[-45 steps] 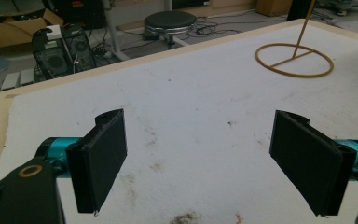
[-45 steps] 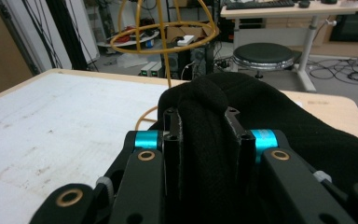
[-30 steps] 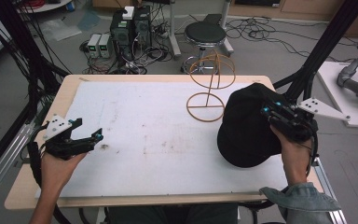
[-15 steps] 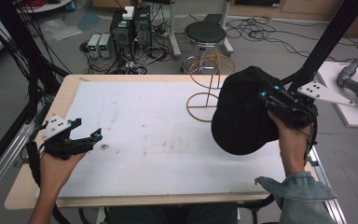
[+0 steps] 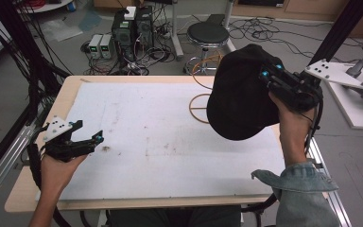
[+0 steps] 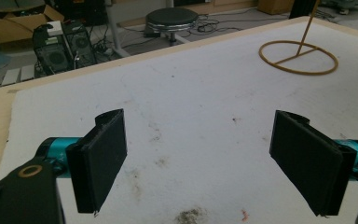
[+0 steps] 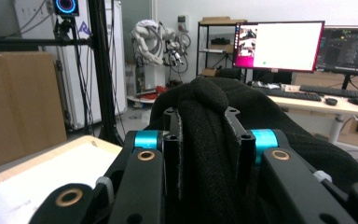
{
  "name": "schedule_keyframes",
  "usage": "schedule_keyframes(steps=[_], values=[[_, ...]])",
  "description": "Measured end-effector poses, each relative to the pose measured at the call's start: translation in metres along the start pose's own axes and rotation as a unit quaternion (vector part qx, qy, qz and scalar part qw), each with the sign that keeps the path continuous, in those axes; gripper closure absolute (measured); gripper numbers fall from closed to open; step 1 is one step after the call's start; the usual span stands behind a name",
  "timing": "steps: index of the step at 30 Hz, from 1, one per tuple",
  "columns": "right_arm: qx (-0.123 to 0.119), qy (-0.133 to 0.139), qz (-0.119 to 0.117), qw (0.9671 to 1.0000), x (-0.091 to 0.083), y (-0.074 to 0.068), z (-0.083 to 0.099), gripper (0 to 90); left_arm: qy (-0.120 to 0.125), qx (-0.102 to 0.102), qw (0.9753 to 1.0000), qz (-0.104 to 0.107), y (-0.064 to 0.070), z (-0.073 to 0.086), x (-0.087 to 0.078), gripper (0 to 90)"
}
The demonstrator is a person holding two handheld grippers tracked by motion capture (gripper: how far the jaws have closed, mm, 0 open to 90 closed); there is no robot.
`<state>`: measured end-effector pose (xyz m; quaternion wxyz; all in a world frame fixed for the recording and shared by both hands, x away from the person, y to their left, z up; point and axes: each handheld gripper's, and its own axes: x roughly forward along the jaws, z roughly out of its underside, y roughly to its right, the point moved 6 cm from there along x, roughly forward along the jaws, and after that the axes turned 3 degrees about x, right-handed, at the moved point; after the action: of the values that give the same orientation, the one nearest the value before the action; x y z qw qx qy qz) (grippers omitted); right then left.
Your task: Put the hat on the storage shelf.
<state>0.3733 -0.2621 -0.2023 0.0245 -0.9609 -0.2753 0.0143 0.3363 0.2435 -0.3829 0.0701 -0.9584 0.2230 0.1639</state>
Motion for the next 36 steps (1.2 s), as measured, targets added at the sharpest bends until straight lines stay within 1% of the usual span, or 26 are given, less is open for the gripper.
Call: schedule_keyframes(steps=[5, 8, 12, 14, 16, 19, 23, 26, 31, 33, 36], values=[[0.004, 0.006, -0.003, 1.0, 0.01, 0.0, -0.004, 73.4, 0.001, 0.001, 1.0, 0.0, 0.0, 0.0, 0.0, 19.1], [0.013, 0.012, -0.008, 0.9998, 0.017, 0.001, -0.005, 73.4, 0.001, -0.001, 1.0, -0.001, 0.0, 0.0, 0.0, 19.1], [0.017, 0.016, -0.011, 0.9997, 0.026, 0.001, -0.007, 73.4, -0.001, 0.0, 1.0, 0.001, 0.0, 0.001, 0.001, 19.1], [0.013, 0.012, -0.015, 0.9997, 0.031, 0.0, -0.008, 73.3, -0.002, 0.0, 1.0, 0.002, 0.001, 0.001, 0.001, 19.1], [0.009, 0.009, -0.013, 0.9998, 0.036, -0.001, -0.009, 73.2, -0.001, -0.001, 1.0, 0.003, 0.001, 0.001, 0.002, 19.1], [0.005, 0.009, -0.015, 0.9998, 0.043, -0.003, -0.012, 73.0, -0.001, 0.002, 1.0, 0.004, 0.001, 0.001, 0.002, 19.1], [0.007, 0.004, -0.019, 0.9998, 0.054, -0.004, -0.014, 72.9, 0.001, 0.001, 1.0, 0.004, 0.001, 0.0, 0.001, 19.1], [0.007, 0.005, -0.019, 0.9998, 0.062, -0.003, -0.013, 72.9, 0.0, 0.001, 1.0, 0.004, 0.0, 0.001, 0.001, 19.1], [0.019, 0.009, -0.016, 0.9997, 0.076, 0.001, -0.011, 72.8, -0.001, 0.001, 1.0, 0.006, 0.001, 0.001, 0.002, 19.1], [0.028, 0.007, -0.014, 0.9995, 0.082, 0.004, -0.01, 72.7, -0.001, 0.001, 1.0, 0.005, 0.001, 0.001, 0.002, 19.1], [0.029, -0.001, -0.008, 0.9995, 0.092, 0.006, -0.007, 72.5, -0.002, 0.001, 1.0, 0.006, 0.001, 0.002, 0.002, 19.1]])
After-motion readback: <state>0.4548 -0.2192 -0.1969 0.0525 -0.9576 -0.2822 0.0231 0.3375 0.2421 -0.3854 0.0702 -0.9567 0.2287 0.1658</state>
